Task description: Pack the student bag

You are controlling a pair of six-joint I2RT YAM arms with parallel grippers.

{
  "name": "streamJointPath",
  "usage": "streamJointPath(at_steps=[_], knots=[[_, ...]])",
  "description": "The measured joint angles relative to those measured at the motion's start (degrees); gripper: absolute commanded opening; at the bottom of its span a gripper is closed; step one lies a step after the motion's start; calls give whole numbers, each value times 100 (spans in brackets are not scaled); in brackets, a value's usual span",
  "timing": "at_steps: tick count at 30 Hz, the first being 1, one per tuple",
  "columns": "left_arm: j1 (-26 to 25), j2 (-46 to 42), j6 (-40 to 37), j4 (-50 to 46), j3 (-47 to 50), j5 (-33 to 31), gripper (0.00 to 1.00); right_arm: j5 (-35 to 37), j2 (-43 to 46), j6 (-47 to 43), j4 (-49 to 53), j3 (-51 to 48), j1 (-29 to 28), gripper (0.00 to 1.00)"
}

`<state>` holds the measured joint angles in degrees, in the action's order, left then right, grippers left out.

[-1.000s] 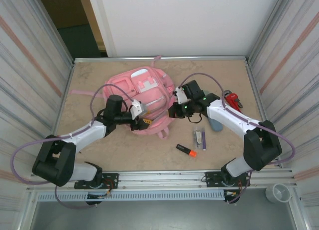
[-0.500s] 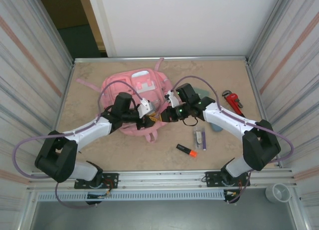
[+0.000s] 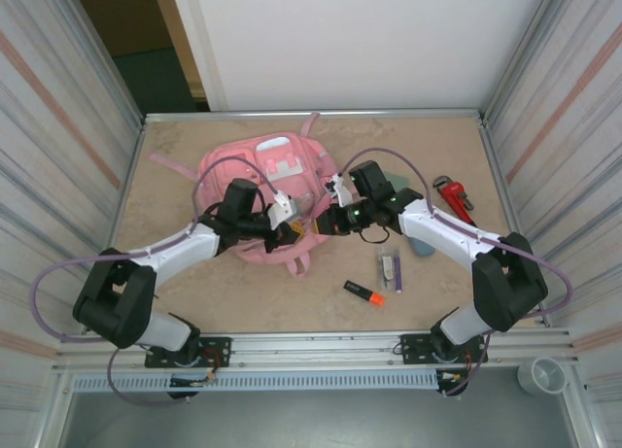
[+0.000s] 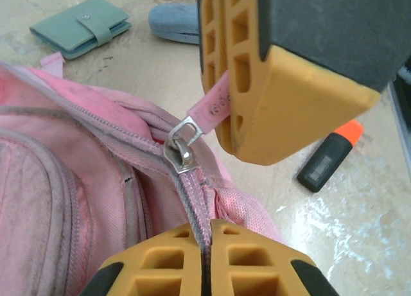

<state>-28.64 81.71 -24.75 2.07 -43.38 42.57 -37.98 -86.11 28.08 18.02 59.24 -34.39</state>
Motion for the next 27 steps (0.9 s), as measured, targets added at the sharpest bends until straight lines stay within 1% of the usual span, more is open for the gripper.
streamJointPath(at_steps=[3, 7, 10, 13, 14, 15, 18, 21, 23, 25, 27], knots=[[109, -22, 26, 37, 0, 155, 0, -118, 4, -22, 26, -35, 208, 0], [243, -219, 125, 210, 177, 343, 0, -181, -48, -66, 236, 2, 848, 0], [363, -387, 175, 282, 389, 448, 0, -90, -337, -63, 391, 166, 1320, 0], [466, -496, 234, 387, 586, 507, 0, 4, -647, -57, 490, 282, 1526, 0], [487, -518, 238, 400, 629, 503, 3, 42, -713, -50, 492, 315, 1519, 0], [505, -535, 249, 398, 662, 494, 18, 61, -758, -44, 476, 345, 1482, 0], [546, -544, 229, 417, 675, 444, 39, 170, -774, -37, 380, 391, 1239, 0], [538, -546, 238, 422, 675, 358, 51, 197, -774, -22, 254, 400, 892, 0], [448, -546, 260, 417, 662, 258, 56, 173, -774, 0, 164, 400, 693, 0], [278, -546, 304, 415, 605, 129, 57, 83, -774, 26, 83, 400, 538, 0], [-7, -542, 319, 409, 470, -68, 57, -22, -774, 94, 0, 398, 407, 0]])
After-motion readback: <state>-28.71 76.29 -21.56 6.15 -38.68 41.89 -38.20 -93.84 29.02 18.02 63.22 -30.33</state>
